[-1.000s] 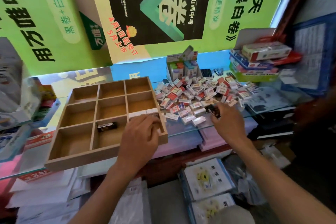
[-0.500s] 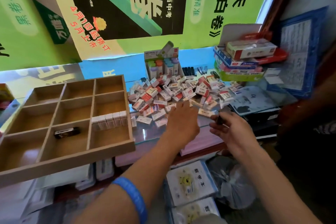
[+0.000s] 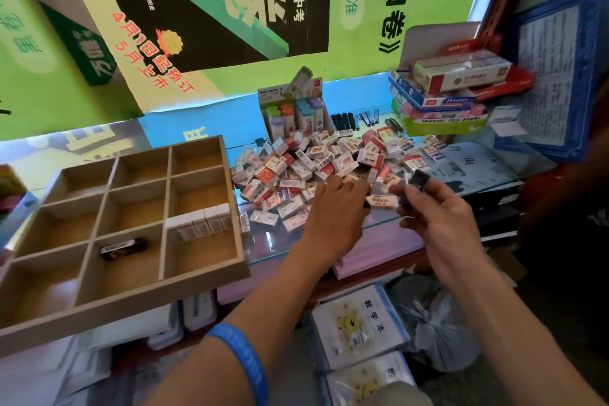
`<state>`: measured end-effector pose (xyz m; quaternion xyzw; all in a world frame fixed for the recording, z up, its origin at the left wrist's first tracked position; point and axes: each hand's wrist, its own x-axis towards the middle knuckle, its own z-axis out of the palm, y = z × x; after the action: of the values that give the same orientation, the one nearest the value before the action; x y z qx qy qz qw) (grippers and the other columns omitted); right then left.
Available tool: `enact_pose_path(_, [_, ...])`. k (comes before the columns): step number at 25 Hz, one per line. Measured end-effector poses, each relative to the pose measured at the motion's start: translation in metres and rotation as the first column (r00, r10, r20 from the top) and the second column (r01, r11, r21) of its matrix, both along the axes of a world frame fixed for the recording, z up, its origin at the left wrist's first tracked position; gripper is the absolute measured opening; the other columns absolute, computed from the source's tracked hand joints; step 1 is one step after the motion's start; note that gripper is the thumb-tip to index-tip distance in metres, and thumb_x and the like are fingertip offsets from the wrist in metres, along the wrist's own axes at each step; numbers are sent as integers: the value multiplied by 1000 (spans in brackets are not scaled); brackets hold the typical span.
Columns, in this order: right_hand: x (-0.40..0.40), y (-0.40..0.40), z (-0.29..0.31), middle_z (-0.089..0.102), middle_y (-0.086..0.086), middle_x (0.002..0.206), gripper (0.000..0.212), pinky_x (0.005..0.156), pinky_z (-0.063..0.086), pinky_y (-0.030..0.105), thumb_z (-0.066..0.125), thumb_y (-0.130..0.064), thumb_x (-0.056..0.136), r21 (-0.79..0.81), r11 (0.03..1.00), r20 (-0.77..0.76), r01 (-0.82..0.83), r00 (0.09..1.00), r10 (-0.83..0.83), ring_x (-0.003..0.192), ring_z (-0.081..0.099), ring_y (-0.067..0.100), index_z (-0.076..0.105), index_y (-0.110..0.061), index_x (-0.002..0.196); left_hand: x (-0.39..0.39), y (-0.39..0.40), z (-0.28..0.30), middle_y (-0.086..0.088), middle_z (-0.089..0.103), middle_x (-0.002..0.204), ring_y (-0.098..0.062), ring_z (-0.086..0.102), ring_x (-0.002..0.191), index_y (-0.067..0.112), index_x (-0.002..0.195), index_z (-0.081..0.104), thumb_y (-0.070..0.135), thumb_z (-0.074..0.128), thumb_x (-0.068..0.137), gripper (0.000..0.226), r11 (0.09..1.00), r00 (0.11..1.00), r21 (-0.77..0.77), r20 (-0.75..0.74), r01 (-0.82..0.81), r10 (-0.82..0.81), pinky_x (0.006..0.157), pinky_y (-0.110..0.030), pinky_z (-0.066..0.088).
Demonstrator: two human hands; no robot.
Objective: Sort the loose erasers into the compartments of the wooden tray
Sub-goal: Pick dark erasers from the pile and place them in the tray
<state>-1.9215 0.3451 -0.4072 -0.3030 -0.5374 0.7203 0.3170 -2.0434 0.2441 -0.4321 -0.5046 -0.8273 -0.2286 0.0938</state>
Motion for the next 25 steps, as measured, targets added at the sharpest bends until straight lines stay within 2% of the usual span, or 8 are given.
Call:
enact_pose_path(3, [3,-18,19,75,-4,88,14,59,53,23,70,-10,88,184,982,-21,30,999,-26,74,67,9,69,-20,97,14,-19,25,1,64,108,-17,54,102,21,120,58,23,61,96,24,898,899,380,436,-223,38,83,-32,44])
enact_pose_path(6, [-3,-58,39,72,-15,88,23,68,55,19,75,-12,84,445,893,36,-57,998,46,78,67,5,71,-33,91,26,-63,52,6,66,106,-5,64,92,27,117,61,19,49,103,21,692,519,480,837,-539,-175,78,-26,56])
enact_pose_path(8, [-16,-89,45,70,-16,85,25,68,54,19,77,-10,83,523,843,60,-125,992,110,77,65,5,69,-32,91,22,-101,58,-1,70,99,-13,67,83,22,109,67,12,40,104,29,523,267,419,901,-742,-343,65,-29,56])
enact_pose_path(11, [-38,-133,48,67,-16,83,29,62,52,22,77,-6,82,538,818,68,-205,977,200,70,60,8,64,-29,92,8,-158,65,-10,61,79,-15,54,60,13,94,66,11,36,99,30,428,118,338,878,-838,-464,46,-23,42])
enact_pose_path(13, [-52,-166,51,67,-15,87,31,62,53,24,77,-6,81,584,771,73,-254,963,261,73,59,15,64,-29,96,0,-197,72,-8,57,72,-12,48,53,14,85,64,15,45,97,22,446,161,353,896,-822,-413,42,-21,35])
enact_pose_path(16, [-71,-210,56,68,-15,90,34,67,53,21,77,-2,80,605,726,77,-326,932,354,76,63,10,63,-27,100,-9,-252,82,-1,59,70,-8,49,52,19,90,69,19,67,90,2,569,355,415,909,-710,-220,45,-21,38])
enact_pose_path(20, [-82,-252,50,72,-7,87,38,77,58,25,72,13,78,394,808,-34,-438,872,489,82,69,9,63,-16,100,-12,-309,75,14,72,93,0,66,87,31,104,71,17,78,82,27,783,665,381,745,-492,55,72,-12,51])
enact_pose_path(25, [-82,-275,23,73,-5,86,24,76,57,27,74,2,81,559,623,255,-548,828,499,83,69,7,69,-17,94,-14,-348,44,16,71,92,0,66,91,33,93,71,14,76,84,21,787,747,381,649,-485,146,80,-13,51])
